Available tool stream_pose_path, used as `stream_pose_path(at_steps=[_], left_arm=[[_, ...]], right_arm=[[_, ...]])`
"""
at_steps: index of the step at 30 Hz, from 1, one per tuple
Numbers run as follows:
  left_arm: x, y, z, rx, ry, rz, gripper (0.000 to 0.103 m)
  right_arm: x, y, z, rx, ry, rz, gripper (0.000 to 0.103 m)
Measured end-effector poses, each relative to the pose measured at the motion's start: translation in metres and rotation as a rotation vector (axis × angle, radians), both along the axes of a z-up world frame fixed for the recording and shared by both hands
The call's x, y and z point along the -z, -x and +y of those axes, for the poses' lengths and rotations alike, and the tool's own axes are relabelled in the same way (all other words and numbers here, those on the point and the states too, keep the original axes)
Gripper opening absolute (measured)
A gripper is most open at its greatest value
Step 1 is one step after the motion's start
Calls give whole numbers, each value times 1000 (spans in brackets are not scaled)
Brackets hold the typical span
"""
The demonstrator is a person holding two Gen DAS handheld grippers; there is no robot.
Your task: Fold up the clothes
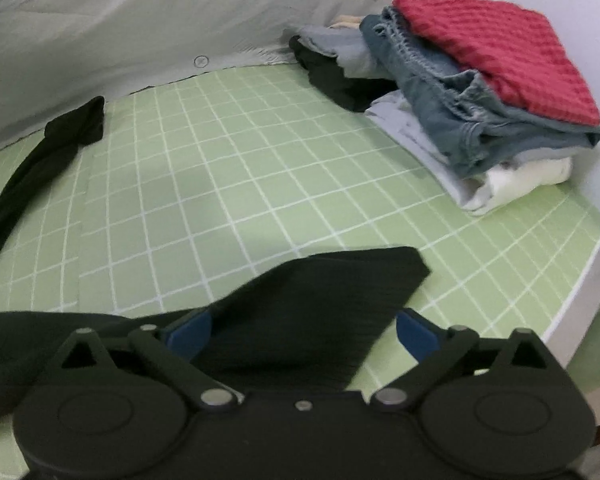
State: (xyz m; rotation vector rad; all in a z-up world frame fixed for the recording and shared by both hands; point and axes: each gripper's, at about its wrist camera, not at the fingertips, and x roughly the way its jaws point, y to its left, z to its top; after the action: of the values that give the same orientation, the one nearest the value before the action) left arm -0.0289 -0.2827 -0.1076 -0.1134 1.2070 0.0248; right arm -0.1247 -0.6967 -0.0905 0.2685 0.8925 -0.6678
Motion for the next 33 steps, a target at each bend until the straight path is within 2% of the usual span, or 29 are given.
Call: stream_pose_path(at_steps=[4, 8, 10, 11, 13, 14, 18, 22, 28, 29, 30, 31, 32, 33], left_arm=[[3, -4, -26, 58, -22, 26, 71], [12, -8, -50, 100, -47, 66, 75], [18, -8, -59, 107, -77, 86, 77], [21, -8, -61, 108, -87, 91, 78], [24, -5, -63, 106, -93, 103, 82], [24, -4, -63, 102, -92, 103, 82], [25, 0, -64, 99, -89, 108, 83], [26, 4, -65, 102, -100, 103, 88], [28, 3, -64, 86, -107, 112, 94], [28, 2, -64, 87, -111, 113, 95], [28, 2, -65, 89, -116, 113, 95], [27, 3, -66, 91, -120, 113, 95], [27, 3, -67, 90, -123, 114, 95], [27, 3, -68, 91, -128, 114, 95]], right_arm=[[7, -9, -3, 32, -49, -21, 99], [15, -19, -7, 49, -63, -26, 81], [20, -25, -11, 47, -91, -16, 59], [24, -27, -13, 46, -112, -6, 38], [25, -25, -15, 40, -140, -25, 21], [24, -24, -16, 30, -147, -35, 2], [11, 1, -6, -4, -103, -65, 2], [-1, 44, 7, -5, -89, -82, 2], [17, 74, 4, 44, -192, -27, 5], [17, 75, 1, 61, -201, -37, 8], [16, 77, -2, 79, -203, -47, 20], [14, 77, -5, 101, -193, -56, 28], [11, 78, -7, 125, -176, -64, 41], [10, 80, -10, 146, -163, -72, 48]])
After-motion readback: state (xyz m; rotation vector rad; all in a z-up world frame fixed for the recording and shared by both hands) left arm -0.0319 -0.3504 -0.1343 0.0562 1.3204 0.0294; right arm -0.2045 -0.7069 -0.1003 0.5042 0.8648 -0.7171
